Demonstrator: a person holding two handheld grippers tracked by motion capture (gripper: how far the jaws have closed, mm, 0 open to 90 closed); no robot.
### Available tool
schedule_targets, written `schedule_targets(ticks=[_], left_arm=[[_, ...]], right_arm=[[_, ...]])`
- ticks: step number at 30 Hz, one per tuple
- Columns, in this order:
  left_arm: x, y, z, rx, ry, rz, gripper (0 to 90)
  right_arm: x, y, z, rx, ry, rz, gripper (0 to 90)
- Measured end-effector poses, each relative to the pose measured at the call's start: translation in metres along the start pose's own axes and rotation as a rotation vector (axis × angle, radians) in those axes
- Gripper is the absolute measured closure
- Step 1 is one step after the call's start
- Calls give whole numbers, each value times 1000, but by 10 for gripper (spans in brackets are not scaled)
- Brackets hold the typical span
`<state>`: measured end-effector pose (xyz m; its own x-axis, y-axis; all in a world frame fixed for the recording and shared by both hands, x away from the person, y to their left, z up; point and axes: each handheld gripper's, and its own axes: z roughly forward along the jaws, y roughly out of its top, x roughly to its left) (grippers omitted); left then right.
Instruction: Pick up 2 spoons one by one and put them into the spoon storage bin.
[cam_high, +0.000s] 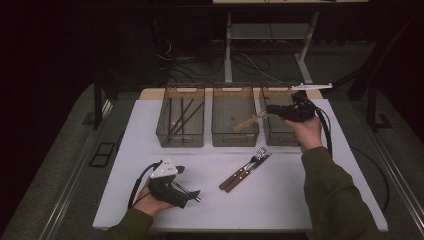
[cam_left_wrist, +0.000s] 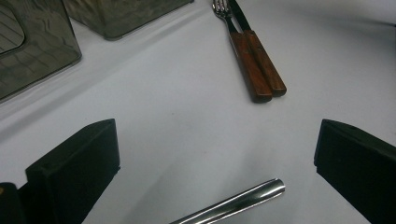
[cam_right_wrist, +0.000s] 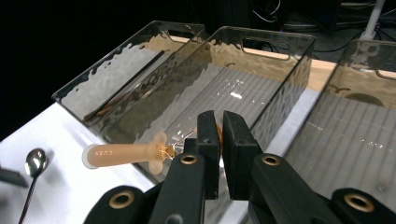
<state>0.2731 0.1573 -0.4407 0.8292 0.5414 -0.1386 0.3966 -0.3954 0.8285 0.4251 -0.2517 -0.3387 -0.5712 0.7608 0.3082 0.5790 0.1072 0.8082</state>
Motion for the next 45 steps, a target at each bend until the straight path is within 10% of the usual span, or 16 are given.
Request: schedule_targets(ticks=[19,35,45], left_arm=[[0,0,0,-10,-10,1,0],[0,0,0,-8,-13,-1,0],[0,0,0,-8,-10,1,0]], right_arm=[[11,5,71,85,-54,24,857],[22,-7,97,164,-74,-22,848],[25,-2,88,109,-48,-45,500]])
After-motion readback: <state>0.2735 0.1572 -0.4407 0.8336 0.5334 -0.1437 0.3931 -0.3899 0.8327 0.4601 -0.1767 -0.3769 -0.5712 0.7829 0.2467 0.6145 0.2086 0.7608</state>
